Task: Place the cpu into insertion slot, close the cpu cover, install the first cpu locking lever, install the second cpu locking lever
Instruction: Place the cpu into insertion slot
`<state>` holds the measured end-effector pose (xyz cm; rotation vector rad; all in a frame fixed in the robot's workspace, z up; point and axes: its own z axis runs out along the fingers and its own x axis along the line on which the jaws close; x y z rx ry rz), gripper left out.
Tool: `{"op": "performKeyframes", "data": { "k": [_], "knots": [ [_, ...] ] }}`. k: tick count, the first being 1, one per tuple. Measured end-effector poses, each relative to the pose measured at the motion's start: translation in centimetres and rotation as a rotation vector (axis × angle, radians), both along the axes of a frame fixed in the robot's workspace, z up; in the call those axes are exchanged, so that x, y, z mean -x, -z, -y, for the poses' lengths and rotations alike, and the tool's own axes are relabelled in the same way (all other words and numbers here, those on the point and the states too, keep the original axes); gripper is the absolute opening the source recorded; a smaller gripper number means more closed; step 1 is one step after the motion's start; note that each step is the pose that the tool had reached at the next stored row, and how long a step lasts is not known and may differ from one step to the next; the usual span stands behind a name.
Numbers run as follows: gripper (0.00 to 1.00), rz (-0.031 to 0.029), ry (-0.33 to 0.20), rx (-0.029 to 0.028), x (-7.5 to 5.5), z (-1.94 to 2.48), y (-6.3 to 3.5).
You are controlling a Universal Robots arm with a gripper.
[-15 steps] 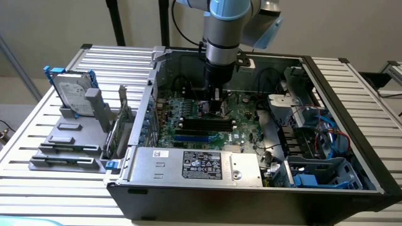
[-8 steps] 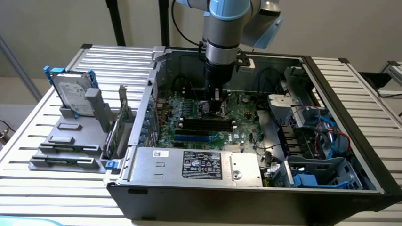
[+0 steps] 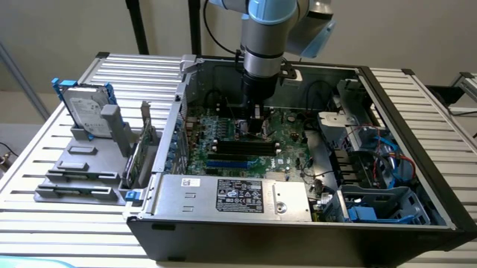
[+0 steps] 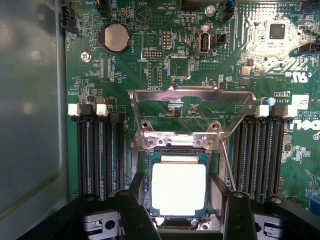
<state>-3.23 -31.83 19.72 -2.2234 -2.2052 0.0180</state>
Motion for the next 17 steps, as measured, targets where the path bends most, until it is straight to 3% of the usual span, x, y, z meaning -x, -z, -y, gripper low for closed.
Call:
{"op": "performKeyframes", "data": {
  "k": [6,17],
  "knots": [
    [0.62,-0.0004,-0.001,0.0006,0.0,0.01,-0.23],
    [0.6,-0.0003,-0.001,0.0006,0.4,0.01,-2.17]
  ]
}}
